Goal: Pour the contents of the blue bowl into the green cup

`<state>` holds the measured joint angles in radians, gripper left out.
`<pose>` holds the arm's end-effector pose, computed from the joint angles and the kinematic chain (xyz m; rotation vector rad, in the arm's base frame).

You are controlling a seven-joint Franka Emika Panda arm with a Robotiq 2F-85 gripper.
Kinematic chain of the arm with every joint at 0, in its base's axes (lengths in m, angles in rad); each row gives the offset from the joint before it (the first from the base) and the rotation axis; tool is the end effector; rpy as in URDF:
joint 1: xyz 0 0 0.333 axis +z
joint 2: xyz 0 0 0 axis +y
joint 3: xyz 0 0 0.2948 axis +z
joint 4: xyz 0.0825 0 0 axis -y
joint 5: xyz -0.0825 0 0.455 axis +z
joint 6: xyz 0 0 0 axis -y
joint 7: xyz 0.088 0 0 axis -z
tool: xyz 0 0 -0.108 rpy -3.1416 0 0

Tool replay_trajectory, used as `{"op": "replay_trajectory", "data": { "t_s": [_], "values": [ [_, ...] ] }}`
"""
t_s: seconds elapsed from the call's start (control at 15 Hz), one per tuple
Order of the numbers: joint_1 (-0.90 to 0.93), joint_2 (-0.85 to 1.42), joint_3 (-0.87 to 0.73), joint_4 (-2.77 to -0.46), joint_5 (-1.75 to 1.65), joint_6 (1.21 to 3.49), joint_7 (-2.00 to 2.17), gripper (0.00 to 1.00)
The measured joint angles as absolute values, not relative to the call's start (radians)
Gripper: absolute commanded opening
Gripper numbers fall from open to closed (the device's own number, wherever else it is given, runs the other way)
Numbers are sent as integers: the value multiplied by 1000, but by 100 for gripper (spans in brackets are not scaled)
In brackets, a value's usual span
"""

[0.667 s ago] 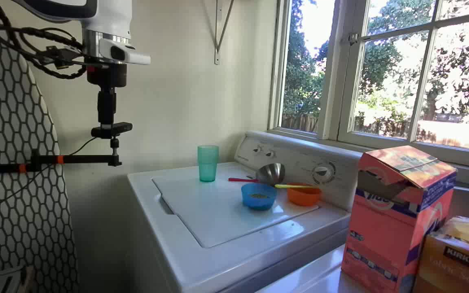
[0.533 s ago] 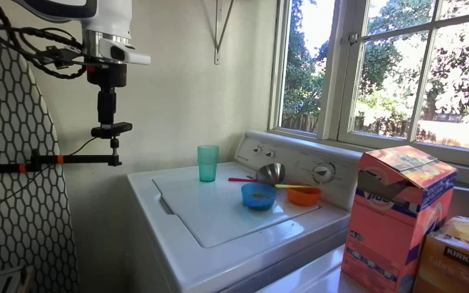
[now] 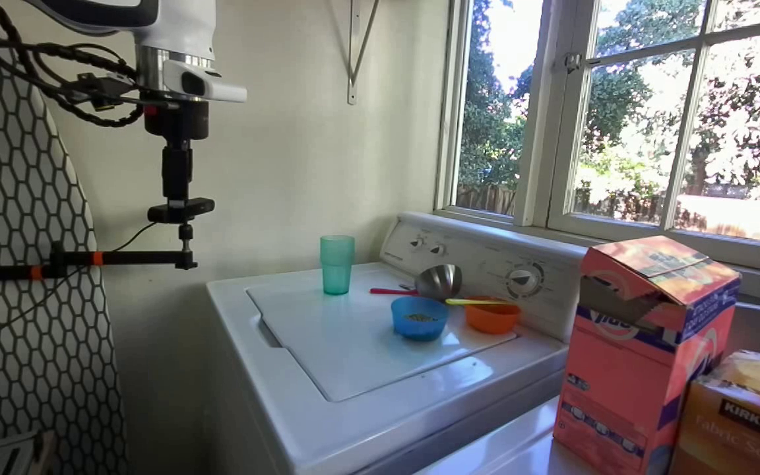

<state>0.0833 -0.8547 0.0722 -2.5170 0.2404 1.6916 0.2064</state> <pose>0.3764 0.0833 0.5247 -2.9511 0.1485 0.0042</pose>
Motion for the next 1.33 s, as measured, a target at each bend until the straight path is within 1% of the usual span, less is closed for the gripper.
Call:
{"op": "replay_trajectory", "data": {
  "t_s": [0.2,0.33,0.73,1.13,1.33],
  "values": [
    [32,-794,37,-2466,239,1742,194,100],
    [3,-713,1,-2406,240,1762,184,100],
    [-22,-374,-51,-2170,240,1812,144,100],
    [-22,-56,-67,-1916,256,1782,-16,100],
    [-25,-19,-67,-1892,256,1781,-23,100]
  ]
}}
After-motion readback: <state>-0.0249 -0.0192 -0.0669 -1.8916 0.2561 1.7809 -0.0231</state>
